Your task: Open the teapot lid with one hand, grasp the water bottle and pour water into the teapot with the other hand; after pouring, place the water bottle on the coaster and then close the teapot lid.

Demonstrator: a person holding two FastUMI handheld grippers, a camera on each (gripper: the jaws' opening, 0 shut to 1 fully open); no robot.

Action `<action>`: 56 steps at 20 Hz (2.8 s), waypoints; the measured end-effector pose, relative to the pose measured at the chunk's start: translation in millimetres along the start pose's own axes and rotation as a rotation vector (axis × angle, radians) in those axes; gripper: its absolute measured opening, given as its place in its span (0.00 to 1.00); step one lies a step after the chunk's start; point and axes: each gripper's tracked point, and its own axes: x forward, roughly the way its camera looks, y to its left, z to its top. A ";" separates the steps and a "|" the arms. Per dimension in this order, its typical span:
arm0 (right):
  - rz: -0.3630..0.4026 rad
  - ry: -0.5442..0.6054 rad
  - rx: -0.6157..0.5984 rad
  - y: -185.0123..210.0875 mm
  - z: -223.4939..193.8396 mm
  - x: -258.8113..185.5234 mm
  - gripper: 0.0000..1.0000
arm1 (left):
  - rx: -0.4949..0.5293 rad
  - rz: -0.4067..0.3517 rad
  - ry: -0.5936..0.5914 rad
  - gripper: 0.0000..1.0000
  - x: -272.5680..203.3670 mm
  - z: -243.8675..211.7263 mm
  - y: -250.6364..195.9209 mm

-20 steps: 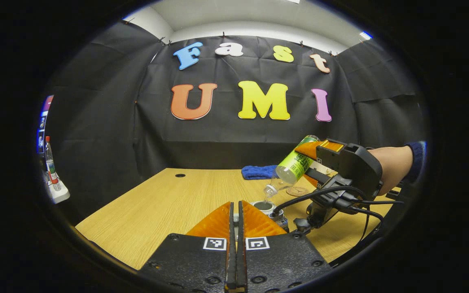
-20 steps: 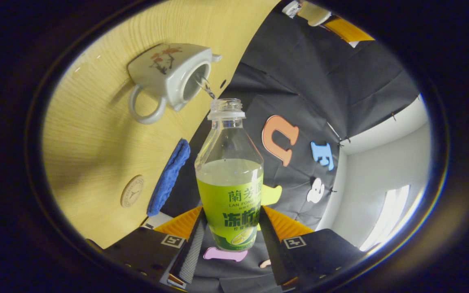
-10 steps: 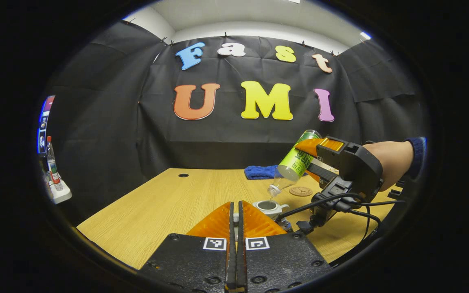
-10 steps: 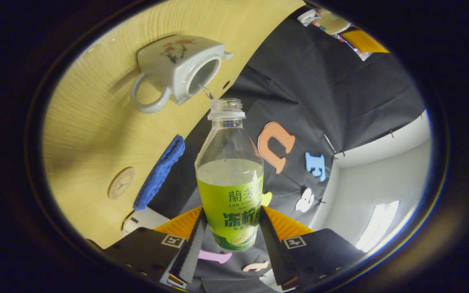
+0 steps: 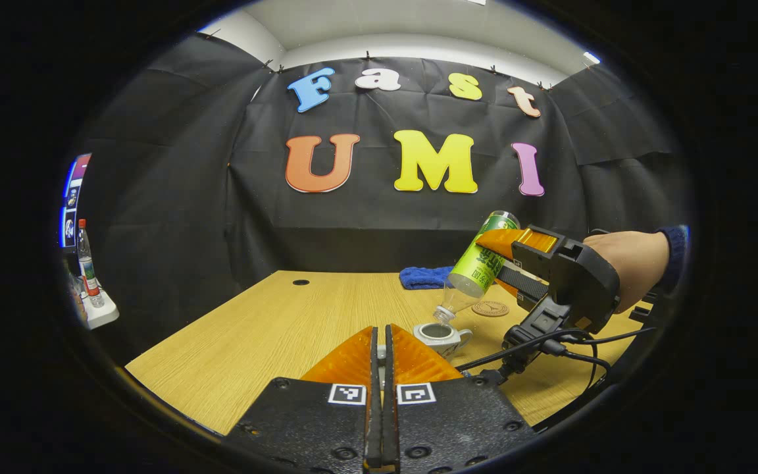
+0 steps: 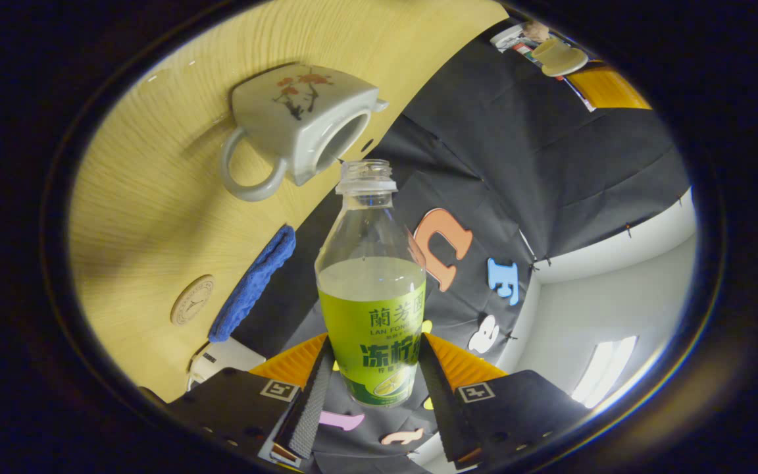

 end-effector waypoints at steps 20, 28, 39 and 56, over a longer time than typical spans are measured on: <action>0.381 0.083 1.254 77.9 1.9 -21.3 0.72 | 0.058 0.009 -0.061 0.04 4.9 33.9 -38.3; 0.473 0.200 1.851 98.9 -67.8 2.5 0.72 | -0.001 -0.009 -0.034 0.04 19.5 23.8 -51.4; 0.577 0.392 2.166 169.6 -58.6 52.8 0.72 | -0.020 0.013 0.003 0.04 22.0 9.7 -41.0; 0.521 0.331 2.286 155.6 -92.1 14.6 0.96 | -0.015 0.011 0.021 0.04 35.6 4.5 -53.9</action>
